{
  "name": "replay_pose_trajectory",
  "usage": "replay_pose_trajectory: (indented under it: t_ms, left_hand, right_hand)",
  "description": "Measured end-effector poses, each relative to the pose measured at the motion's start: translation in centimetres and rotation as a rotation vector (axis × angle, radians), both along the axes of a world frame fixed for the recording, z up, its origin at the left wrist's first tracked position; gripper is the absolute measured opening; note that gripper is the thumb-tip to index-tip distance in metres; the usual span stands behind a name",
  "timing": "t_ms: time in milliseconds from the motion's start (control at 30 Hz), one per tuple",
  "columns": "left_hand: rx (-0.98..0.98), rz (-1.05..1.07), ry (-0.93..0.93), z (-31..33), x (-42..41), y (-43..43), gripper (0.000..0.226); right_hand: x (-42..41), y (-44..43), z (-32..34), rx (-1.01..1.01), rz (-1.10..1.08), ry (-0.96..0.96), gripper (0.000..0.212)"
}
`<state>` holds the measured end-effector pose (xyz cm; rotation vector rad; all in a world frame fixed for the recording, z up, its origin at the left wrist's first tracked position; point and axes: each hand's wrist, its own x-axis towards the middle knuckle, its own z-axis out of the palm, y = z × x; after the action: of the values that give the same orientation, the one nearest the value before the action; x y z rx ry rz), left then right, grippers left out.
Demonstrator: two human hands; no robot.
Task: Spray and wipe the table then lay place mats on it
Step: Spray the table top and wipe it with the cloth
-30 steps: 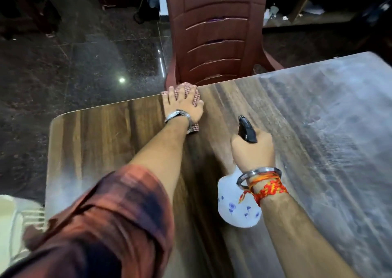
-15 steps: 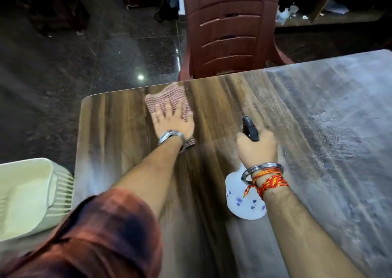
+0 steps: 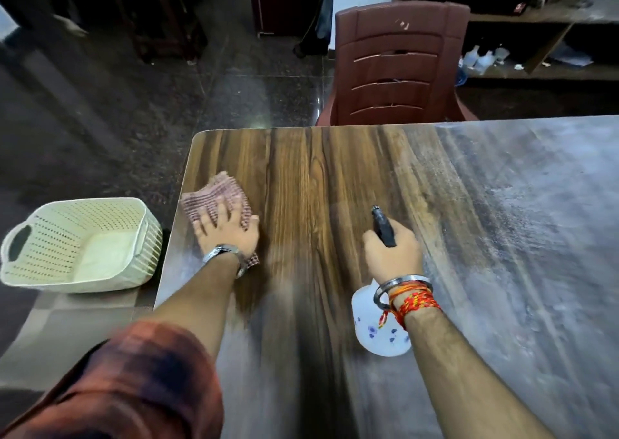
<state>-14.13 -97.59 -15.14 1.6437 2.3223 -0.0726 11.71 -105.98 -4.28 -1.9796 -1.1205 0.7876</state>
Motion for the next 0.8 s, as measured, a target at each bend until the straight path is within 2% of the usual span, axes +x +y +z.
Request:
replay_pose_trajectory:
  t_ms: [67, 167, 267, 333, 433, 667, 800]
  left_hand:
    - [0.020, -0.168, -0.015, 0.0, 4.9, -0.6, 0.065]
    - [0.021, -0.401, -0.055, 0.0, 12.7, -3.1, 0.065]
    - [0.023, -0.509, -0.080, 0.0, 16.6, -6.7, 0.066]
    - [0.020, -0.478, -0.120, -0.1, 15.7, -7.8, 0.065]
    - [0.029, -0.321, -0.110, -0.1, 11.7, -8.2, 0.064]
    - [0.028, 0.010, -0.067, 0.1, -2.8, -11.6, 0.066]
    - [0.020, 0.096, -0.053, 0.2, -5.1, -14.3, 0.068]
  right_hand:
    - [1.2, -1.0, -0.1, -0.023, -0.023, 0.000, 0.020]
    - [1.9, -2.1, 0.0, -0.108, 0.057, -0.038, 0.015]
    - [2.0, -2.7, 0.2, -0.182, 0.096, -0.067, 0.011]
    - [1.5, -3.4, 0.4, -0.200, 0.065, -0.056, 0.010]
    - [0.5, -4.4, 0.5, -0.185, 0.021, -0.011, 0.012]
    - [-4.0, -6.7, 1.6, -0.146, 0.052, -0.026, 0.016]
    - [-6.5, -8.8, 2.2, -0.137, 0.079, -0.020, 0.013]
